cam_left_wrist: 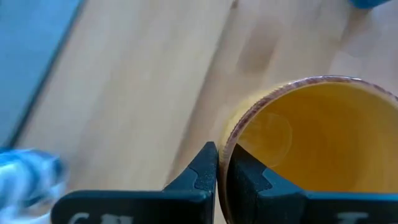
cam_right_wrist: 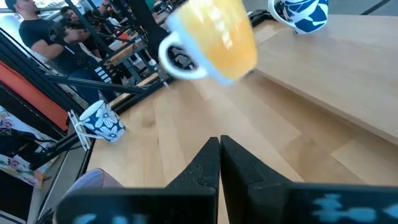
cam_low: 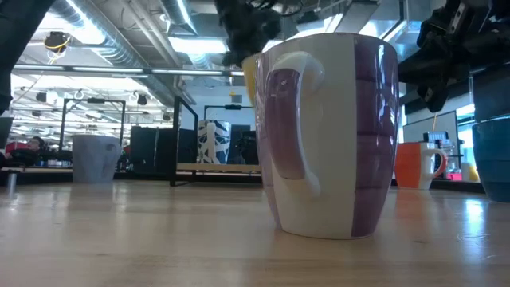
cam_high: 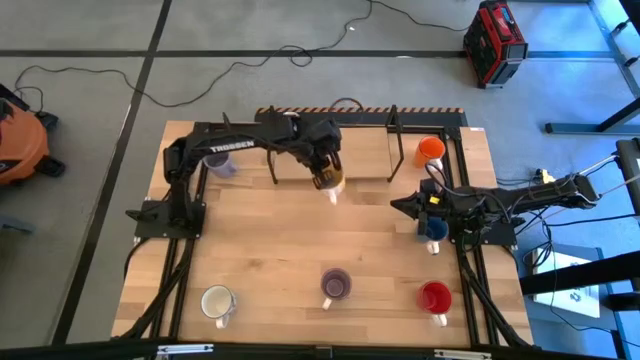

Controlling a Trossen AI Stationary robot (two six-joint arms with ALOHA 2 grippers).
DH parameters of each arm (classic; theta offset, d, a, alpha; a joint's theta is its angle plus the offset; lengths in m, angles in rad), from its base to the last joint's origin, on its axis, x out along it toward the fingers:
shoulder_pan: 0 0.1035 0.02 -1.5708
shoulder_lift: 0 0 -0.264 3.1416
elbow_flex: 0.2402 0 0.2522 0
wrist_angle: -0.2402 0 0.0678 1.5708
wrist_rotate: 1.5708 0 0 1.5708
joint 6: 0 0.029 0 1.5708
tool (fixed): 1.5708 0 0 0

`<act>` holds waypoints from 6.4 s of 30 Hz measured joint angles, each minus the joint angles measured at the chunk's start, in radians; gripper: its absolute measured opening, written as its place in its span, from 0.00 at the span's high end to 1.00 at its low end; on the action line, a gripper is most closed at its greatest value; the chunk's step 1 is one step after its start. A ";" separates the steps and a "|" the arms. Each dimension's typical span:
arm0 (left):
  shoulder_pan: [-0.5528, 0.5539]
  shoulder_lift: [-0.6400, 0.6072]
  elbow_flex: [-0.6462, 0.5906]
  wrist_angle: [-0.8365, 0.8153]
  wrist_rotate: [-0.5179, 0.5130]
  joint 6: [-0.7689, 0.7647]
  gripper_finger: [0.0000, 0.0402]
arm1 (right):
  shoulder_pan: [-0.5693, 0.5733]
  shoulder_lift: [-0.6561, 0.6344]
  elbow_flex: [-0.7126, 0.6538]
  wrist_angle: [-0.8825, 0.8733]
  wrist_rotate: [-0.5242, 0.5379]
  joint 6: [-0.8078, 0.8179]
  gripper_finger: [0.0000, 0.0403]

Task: Place coffee mugs
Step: Put the yellow mug on the shelf, then put the blue mug on the shelf

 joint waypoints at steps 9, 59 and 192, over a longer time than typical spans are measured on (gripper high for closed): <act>0.090 0.000 -0.019 -0.217 -0.061 0.109 0.96 | 0.000 0.000 0.000 -0.039 -0.003 0.000 0.99; 0.260 -0.153 -0.420 0.124 -0.047 0.344 0.96 | 0.000 0.000 0.000 -0.087 0.010 0.000 0.99; -0.372 -0.839 -0.933 0.511 -0.131 -0.050 0.76 | 0.170 0.609 0.789 -1.331 -0.341 0.678 0.80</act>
